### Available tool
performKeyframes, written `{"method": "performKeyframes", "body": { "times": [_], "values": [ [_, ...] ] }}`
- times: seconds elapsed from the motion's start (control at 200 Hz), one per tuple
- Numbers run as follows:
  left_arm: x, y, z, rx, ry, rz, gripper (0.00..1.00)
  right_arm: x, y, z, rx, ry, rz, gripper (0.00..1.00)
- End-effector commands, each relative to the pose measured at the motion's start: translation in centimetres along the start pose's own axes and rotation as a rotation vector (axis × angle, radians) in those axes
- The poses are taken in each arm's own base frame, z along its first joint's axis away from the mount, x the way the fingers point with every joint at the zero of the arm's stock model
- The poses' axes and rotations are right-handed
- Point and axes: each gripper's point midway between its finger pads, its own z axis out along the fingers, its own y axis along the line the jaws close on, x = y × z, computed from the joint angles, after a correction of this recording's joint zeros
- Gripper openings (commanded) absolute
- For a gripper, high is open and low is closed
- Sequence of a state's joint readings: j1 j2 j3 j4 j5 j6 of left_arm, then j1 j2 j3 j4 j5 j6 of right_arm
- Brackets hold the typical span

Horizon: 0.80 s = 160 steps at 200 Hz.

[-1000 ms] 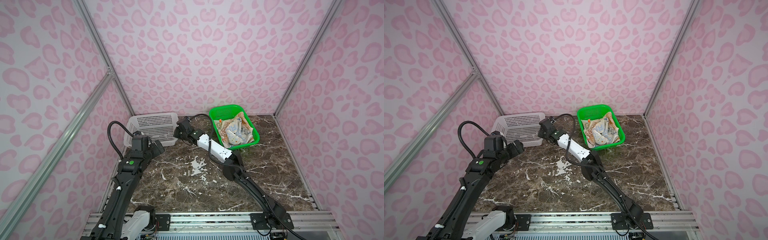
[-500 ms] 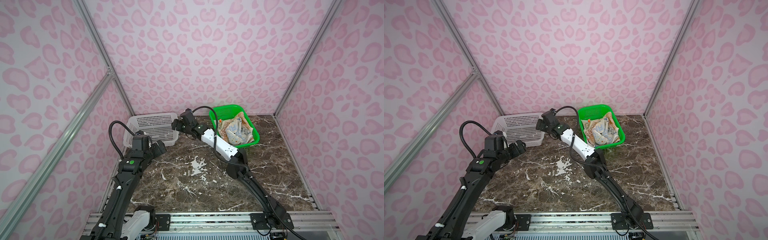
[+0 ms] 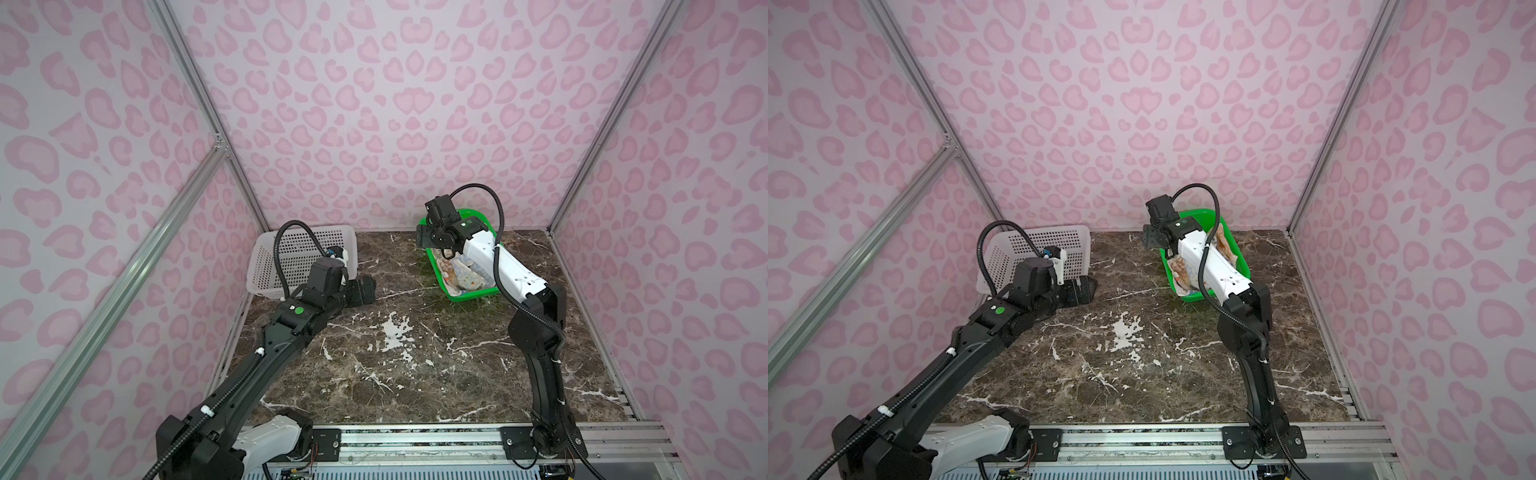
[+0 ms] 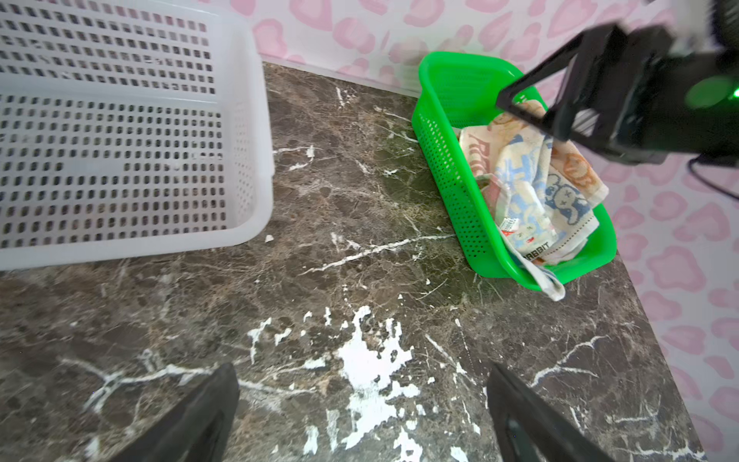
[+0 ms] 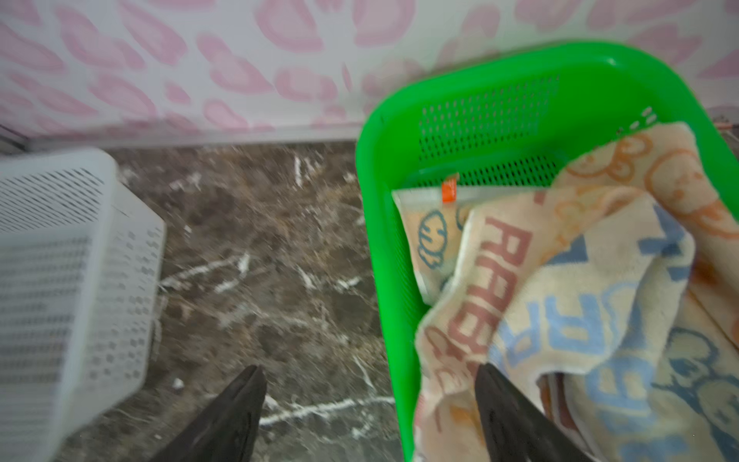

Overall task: Fold and stack the towels
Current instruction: 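Release the white basket and move the right gripper over the green basket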

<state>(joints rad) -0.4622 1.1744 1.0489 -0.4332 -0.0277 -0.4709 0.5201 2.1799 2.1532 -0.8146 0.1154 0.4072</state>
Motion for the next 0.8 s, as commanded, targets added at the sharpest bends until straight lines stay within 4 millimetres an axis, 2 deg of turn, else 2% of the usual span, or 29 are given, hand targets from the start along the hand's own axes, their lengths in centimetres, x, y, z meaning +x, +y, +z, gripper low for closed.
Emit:
{"method": "performKeyframes", "body": {
  "times": [0.0,0.125,0.2,0.275,0.315,0.455,0.58,0.655,0.685,0.795],
  "values": [
    [-1.5,-1.9,0.6,0.033,-0.048,-0.004,0.98,3.5,-2.0,1.1,0.090,0.128,-0.125,0.75],
    [-0.6,-3.0,1.3,0.041,-0.020,0.016,0.98,5.8,-2.9,3.2,0.135,0.194,-0.156,0.62],
    [0.1,-3.0,1.6,0.036,-0.001,0.017,0.98,6.5,-3.4,4.2,0.170,0.215,-0.163,0.55],
    [0.8,-2.8,1.8,0.030,0.014,0.010,0.98,6.9,-3.1,4.8,0.157,0.224,-0.162,0.50],
    [1.1,-2.7,2.0,0.028,0.020,0.007,0.98,8.0,-3.1,6.2,0.166,0.258,-0.169,0.49],
    [1.9,-2.8,2.3,0.031,0.042,0.007,0.98,8.6,-3.2,7.2,0.181,0.281,-0.161,0.33],
    [2.2,-3.1,2.5,0.036,0.046,0.015,0.98,8.6,-3.7,6.6,0.189,0.282,-0.142,0.12],
    [2.3,-3.1,2.8,0.026,0.056,0.022,0.98,9.0,-4.8,5.9,0.207,0.279,-0.111,0.06],
    [2.3,-3.1,3.0,0.023,0.058,0.023,0.98,8.5,-5.2,4.8,0.208,0.257,-0.096,0.06],
    [2.5,-3.7,3.5,0.033,0.074,0.033,0.98,9.0,-8.2,3.0,0.274,0.239,-0.061,0.01]
  ]
}}
